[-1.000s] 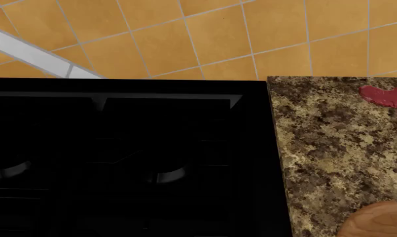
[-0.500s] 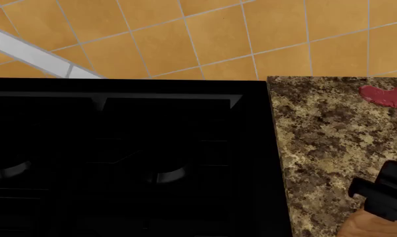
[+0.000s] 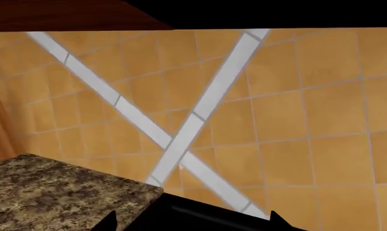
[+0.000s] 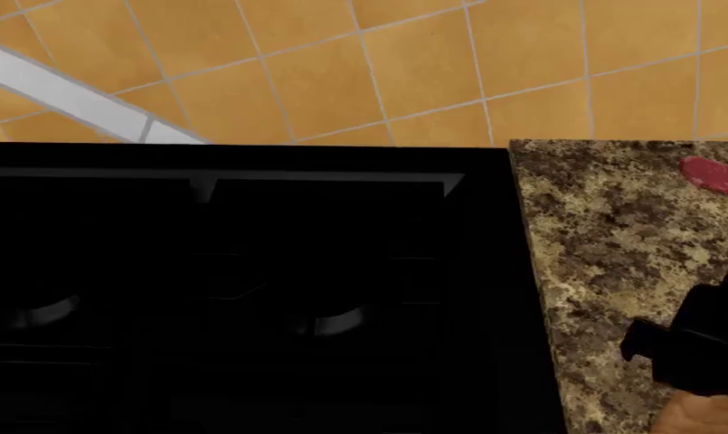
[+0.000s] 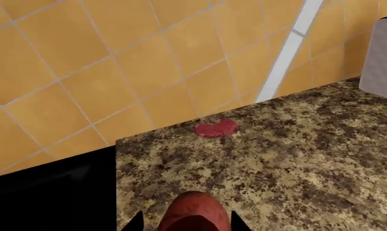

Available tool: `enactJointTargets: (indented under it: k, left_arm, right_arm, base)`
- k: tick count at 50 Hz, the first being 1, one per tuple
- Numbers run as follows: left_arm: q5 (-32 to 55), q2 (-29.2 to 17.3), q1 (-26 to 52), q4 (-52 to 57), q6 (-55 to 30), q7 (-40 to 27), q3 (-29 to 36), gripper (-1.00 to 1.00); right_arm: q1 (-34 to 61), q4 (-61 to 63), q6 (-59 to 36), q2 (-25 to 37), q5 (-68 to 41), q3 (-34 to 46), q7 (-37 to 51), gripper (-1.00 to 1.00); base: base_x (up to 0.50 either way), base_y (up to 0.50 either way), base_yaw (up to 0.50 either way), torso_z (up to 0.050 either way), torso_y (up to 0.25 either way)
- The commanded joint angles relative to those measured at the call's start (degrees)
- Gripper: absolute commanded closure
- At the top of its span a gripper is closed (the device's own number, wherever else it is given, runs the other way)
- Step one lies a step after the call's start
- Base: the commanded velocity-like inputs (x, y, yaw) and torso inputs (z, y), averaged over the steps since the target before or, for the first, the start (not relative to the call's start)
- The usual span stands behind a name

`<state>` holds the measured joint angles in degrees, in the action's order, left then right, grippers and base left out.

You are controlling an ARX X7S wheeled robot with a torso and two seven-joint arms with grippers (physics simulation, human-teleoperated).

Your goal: Pick the sweet potato from the counter and place it in the microwave.

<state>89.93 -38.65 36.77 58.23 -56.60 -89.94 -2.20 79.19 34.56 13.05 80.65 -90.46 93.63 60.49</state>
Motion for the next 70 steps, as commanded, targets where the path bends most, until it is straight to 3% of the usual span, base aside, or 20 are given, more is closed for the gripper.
enactJointTargets:
  k: [1, 35, 70]
  left_arm:
    - [0.1, -0.1, -0.5, 0.2, 0.1, 0.0, -0.6, -1.00]
    - [-0.2, 0.2, 0.0, -0.3, -0.3, 0.0, -0.5, -1.00]
    - [-0.3, 0.3, -0.1, -0.3, -0.4, 0.0, -0.4, -1.00]
  right_arm:
    - [0.0, 2.0, 0.3, 0.9, 5.3, -0.4, 0.1, 1.00]
    - [0.1, 3.0, -0.5, 1.0, 6.2, -1.3, 0.3, 1.00]
    - [-0.4, 3.2, -0.8, 0.8, 5.6, -1.8, -1.1, 1.00]
  base:
    - [0.00, 0.49, 0.00, 0.000, 0.000]
    - [0.00, 0.47, 0.00, 0.000, 0.000]
    - [0.00, 0.17, 0.00, 0.000, 0.000]
